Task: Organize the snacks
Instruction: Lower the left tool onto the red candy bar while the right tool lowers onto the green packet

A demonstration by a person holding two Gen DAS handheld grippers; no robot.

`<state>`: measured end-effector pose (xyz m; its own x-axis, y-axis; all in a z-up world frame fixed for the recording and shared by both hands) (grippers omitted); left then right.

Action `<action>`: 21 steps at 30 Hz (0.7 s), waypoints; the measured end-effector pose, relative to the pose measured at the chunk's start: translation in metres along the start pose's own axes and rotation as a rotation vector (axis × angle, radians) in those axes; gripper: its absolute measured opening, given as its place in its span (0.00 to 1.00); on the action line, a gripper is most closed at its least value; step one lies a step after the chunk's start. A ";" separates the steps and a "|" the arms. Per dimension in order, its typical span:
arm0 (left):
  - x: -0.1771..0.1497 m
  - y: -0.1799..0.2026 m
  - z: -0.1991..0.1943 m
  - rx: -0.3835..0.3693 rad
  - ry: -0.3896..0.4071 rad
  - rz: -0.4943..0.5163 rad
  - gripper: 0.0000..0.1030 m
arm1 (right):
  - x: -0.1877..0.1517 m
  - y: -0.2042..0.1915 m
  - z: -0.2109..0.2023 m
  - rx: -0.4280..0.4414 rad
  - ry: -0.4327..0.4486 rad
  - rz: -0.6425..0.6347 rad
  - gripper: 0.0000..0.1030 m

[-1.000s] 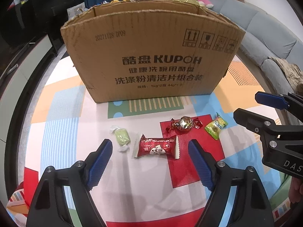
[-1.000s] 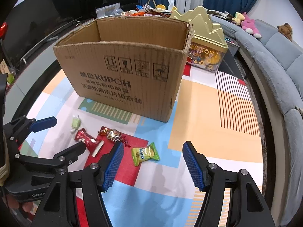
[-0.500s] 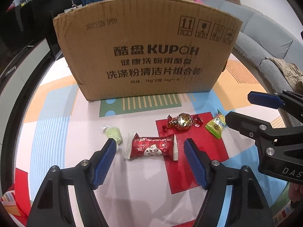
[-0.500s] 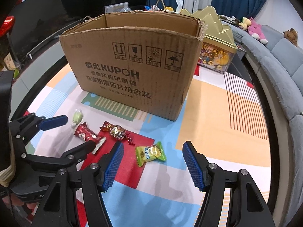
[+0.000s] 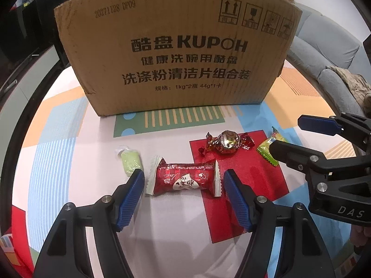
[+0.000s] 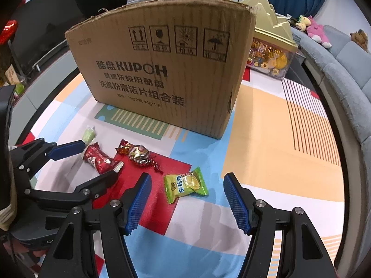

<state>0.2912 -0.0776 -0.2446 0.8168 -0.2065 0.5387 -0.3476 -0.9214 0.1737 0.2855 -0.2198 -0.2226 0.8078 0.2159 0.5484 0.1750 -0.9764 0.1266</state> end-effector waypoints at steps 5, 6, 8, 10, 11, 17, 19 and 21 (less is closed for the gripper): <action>-0.006 -0.002 0.006 -0.002 -0.011 -0.003 0.66 | -0.001 0.000 0.006 0.000 -0.011 0.000 0.64; -0.006 -0.002 0.006 0.001 -0.009 0.001 0.66 | -0.002 0.000 0.008 0.001 -0.012 0.001 0.63; -0.007 -0.002 0.007 0.005 -0.009 0.007 0.66 | -0.002 0.000 0.011 0.001 -0.017 0.004 0.63; -0.011 -0.004 0.008 0.006 -0.007 0.009 0.66 | -0.002 0.002 0.013 0.001 -0.024 0.012 0.63; -0.013 -0.003 0.008 0.006 -0.004 0.009 0.66 | -0.002 0.003 0.015 0.002 -0.028 0.017 0.63; -0.011 0.001 0.013 0.008 0.002 0.015 0.65 | -0.006 0.003 0.022 0.009 -0.056 0.009 0.48; -0.010 0.003 0.012 0.008 0.005 0.017 0.59 | -0.008 0.003 0.022 0.010 -0.052 0.006 0.39; -0.008 0.004 0.011 0.008 0.006 0.021 0.56 | -0.008 0.002 0.021 0.011 -0.049 0.002 0.34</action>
<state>0.2885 -0.0830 -0.2579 0.8063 -0.2242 0.5474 -0.3613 -0.9194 0.1555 0.2914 -0.2234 -0.2445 0.8349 0.2134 0.5073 0.1789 -0.9770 0.1164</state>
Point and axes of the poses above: each gripper's, at about its wrist camera, not at the fingertips, and z roughly the way its jaws point, y to its right, x to its top, the point moved 4 cm from there along z, roughly the way its jaws point, and after that the axes turned 10 degrees about -x, right-handed, at the moved point
